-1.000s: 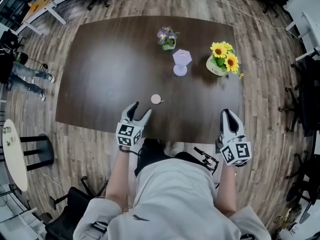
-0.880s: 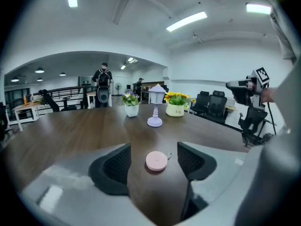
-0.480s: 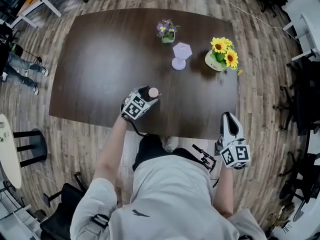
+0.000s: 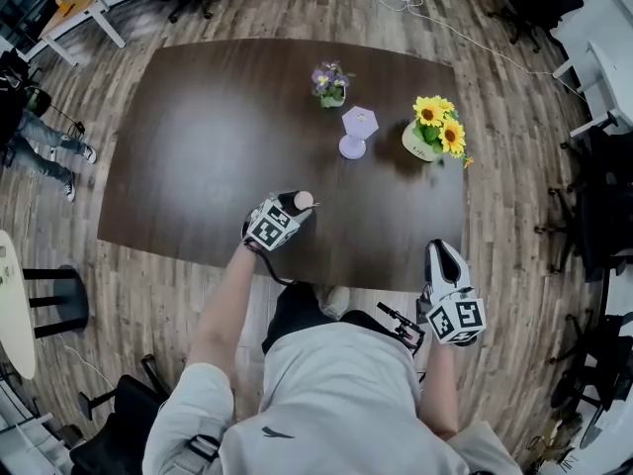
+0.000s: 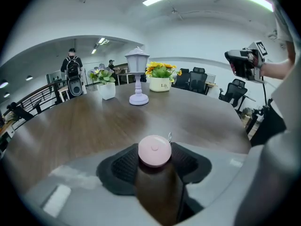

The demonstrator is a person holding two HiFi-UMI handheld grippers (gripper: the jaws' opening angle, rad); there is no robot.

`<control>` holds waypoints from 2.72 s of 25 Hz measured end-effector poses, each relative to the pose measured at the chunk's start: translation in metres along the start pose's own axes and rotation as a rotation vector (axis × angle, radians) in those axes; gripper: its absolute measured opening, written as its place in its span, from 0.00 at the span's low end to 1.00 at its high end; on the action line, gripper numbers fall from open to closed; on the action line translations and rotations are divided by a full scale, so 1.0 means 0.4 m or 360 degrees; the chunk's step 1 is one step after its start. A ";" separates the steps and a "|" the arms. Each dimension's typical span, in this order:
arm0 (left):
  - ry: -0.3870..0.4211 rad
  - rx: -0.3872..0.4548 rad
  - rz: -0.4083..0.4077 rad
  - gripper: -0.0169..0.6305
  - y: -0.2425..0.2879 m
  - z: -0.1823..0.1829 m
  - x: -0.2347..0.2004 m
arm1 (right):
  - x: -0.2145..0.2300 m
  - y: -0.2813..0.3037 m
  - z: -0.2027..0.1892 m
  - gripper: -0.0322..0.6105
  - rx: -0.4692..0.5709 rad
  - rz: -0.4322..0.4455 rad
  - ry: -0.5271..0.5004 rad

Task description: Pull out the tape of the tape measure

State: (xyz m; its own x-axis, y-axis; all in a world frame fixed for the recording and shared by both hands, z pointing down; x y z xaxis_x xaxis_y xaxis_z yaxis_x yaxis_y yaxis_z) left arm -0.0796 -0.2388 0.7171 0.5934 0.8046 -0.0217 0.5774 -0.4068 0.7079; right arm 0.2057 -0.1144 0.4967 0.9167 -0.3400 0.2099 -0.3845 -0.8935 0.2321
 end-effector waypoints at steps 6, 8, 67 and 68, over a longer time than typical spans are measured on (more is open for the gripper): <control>-0.0108 0.0291 0.0026 0.38 -0.085 0.069 0.042 | -0.050 0.027 -0.048 0.09 -0.0099 0.0128 -0.0034; -0.0033 0.0407 0.0013 0.38 -0.138 0.118 0.090 | -0.091 0.055 -0.073 0.09 -0.0180 0.0272 -0.0108; -0.0314 0.0861 0.0401 0.38 -0.465 0.202 0.138 | 0.028 0.088 -0.031 0.06 -0.0235 0.0228 -0.0387; -0.0284 0.0846 0.0403 0.38 -0.462 0.203 0.139 | 0.035 0.085 -0.032 0.06 -0.0241 0.0218 -0.0387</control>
State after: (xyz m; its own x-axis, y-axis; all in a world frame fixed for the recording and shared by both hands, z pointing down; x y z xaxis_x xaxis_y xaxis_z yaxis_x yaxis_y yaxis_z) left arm -0.1079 -0.1537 0.5278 0.8069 0.5886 -0.0494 0.5795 -0.7729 0.2585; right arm 0.2041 -0.1459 0.5196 0.8473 -0.5307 0.0200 -0.5013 -0.7868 0.3600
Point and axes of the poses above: the fingertips, and each gripper's own axes: y forward along the fingers, x to its right, z out of its top, the point moved 2 cm from there along -y, backward along the fingers, and after that the axes turned 2 degrees about z, right-handed, at the moved point
